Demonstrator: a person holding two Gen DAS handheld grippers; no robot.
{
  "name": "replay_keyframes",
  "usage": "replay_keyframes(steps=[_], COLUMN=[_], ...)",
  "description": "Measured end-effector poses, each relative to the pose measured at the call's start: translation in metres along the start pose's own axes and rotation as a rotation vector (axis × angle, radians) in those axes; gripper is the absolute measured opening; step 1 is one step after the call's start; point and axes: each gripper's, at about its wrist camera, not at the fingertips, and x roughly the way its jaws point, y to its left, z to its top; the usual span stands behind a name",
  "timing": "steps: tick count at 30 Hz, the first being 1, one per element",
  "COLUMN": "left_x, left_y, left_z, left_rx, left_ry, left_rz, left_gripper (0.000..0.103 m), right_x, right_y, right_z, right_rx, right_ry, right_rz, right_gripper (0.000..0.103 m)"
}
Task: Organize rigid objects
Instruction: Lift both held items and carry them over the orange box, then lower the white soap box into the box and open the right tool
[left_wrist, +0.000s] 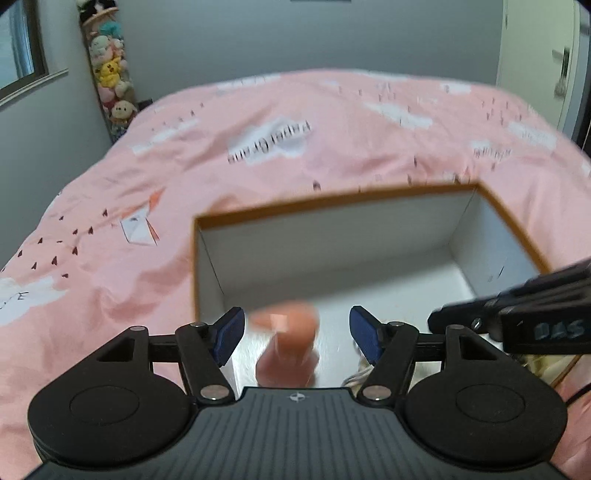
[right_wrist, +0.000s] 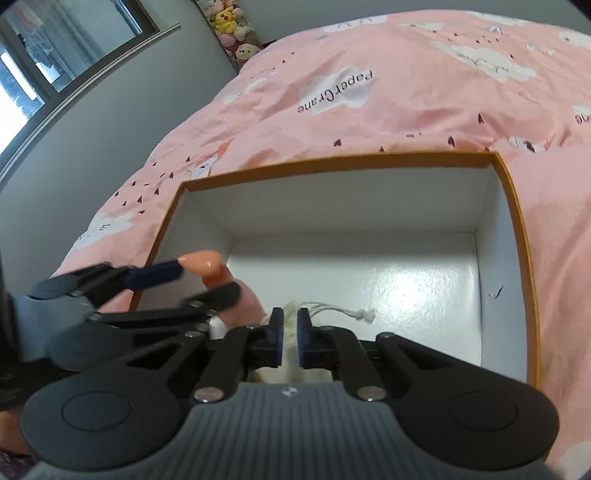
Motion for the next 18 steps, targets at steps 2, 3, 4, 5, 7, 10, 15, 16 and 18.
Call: replay_keyframes(steps=[2,3,4,5,7,10,15,16,18], left_x=[-0.014,-0.02,-0.025,-0.029,-0.035,-0.038,-0.037,-0.036,-0.032], left_y=[0.012,0.018,0.024,0.03,0.041,0.054,0.072,0.074,0.074], left_z=[0.002,0.004,0.004,0.004,0.004,-0.003,-0.026,-0.029,-0.034], left_rx=[-0.055,-0.082,-0.108,-0.131,-0.183,-0.252,-0.373,-0.386,-0.398], left_ry=[-0.047,-0.066,-0.082,-0.091,-0.104,-0.103,-0.059,-0.049,-0.028], left_rz=[-0.035,-0.05,-0.061,-0.066,-0.061,-0.054,-0.079,-0.087,-0.091], left_gripper=[0.077,0.077,0.077,0.077,0.076,0.073,0.055,0.048,0.04], right_x=[0.0,0.0,0.0,0.0,0.002,0.009,0.026,0.03,0.037], right_y=[0.001,0.001,0.001,0.001,0.001,-0.002,-0.012,-0.015,-0.018], right_z=[0.001,0.0,0.0,-0.001,-0.003,-0.007,-0.013,-0.014,-0.015], right_rx=[-0.001,0.002,0.003,0.003,0.002,0.006,0.044,0.056,0.07], right_ry=[0.002,0.004,0.007,0.012,0.026,0.068,0.151,0.174,0.207], right_rz=[-0.004,-0.002,-0.001,-0.008,-0.028,-0.054,-0.087,-0.09,-0.096], right_gripper=[0.005,0.008,0.01,0.011,0.021,0.033,0.059,0.059,0.059])
